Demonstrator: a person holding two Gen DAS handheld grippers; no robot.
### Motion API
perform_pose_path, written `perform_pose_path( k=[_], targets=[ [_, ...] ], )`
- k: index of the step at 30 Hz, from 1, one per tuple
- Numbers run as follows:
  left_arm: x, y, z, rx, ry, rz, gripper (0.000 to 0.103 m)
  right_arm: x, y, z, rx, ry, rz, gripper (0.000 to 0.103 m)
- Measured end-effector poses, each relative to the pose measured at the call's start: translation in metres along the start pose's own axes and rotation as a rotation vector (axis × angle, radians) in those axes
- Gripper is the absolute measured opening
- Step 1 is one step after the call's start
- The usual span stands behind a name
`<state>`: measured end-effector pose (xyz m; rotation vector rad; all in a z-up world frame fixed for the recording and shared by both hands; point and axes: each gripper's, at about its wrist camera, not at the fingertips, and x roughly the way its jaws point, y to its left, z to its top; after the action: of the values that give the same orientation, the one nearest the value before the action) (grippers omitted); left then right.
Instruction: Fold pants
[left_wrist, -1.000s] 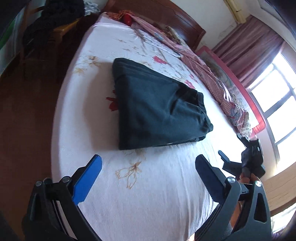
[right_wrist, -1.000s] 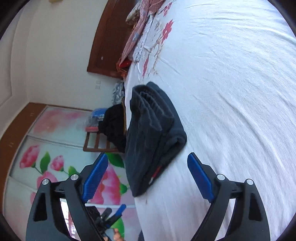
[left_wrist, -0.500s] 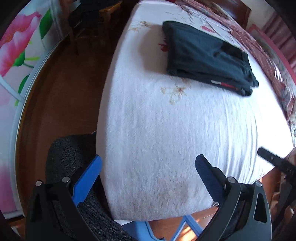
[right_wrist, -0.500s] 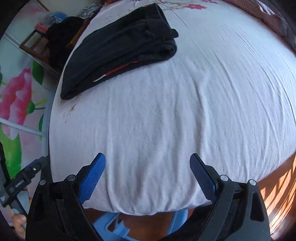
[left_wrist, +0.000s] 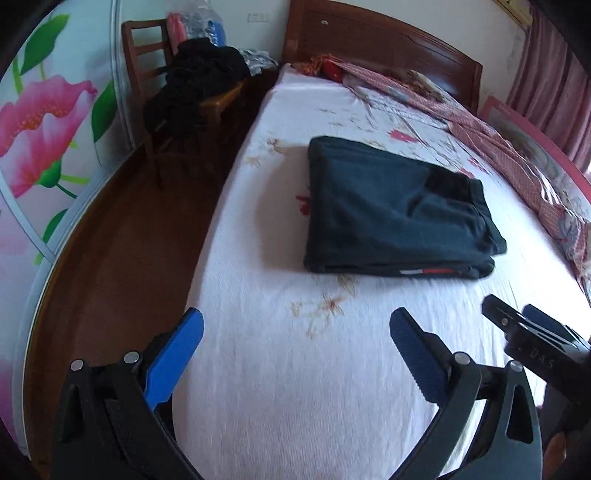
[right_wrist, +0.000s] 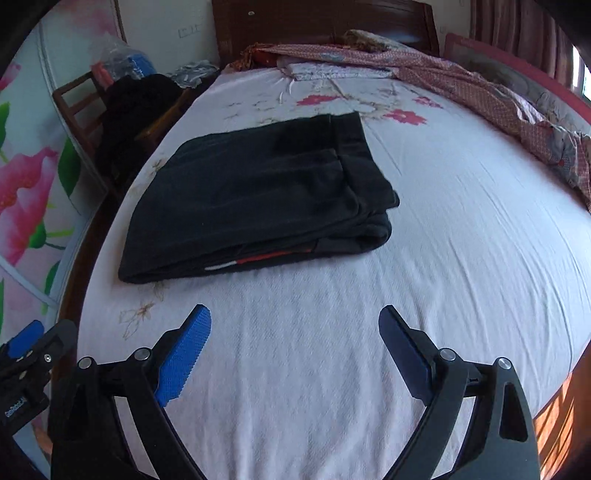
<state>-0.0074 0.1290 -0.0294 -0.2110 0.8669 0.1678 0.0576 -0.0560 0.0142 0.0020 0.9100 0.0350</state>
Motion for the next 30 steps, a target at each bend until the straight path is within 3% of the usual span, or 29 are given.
perform_pose_path(
  k=[2,4,8,13,30],
  targets=[
    [0.0,0.001,0.001,-0.04,-0.047,0.066,0.101,-0.009,-0.006,-0.009,0.059,-0.056,-0.015,0.092],
    [0.001,0.001,-0.008,-0.039,-0.067,0.071,0.101,-0.012,-0.008,-0.028,0.076,-0.077,0.006,0.094],
    [0.006,-0.009,-0.028,0.081,-0.09,0.158,0.101,0.002,-0.008,-0.046,0.024,-0.048,0.009,0.094],
    [0.007,-0.005,-0.027,0.056,-0.081,0.128,0.101,-0.004,-0.012,-0.045,0.026,-0.075,0.012,0.094],
    [0.014,-0.009,-0.035,0.08,-0.039,0.119,0.101,0.001,-0.003,-0.055,0.016,-0.03,0.029,0.094]
  ],
)
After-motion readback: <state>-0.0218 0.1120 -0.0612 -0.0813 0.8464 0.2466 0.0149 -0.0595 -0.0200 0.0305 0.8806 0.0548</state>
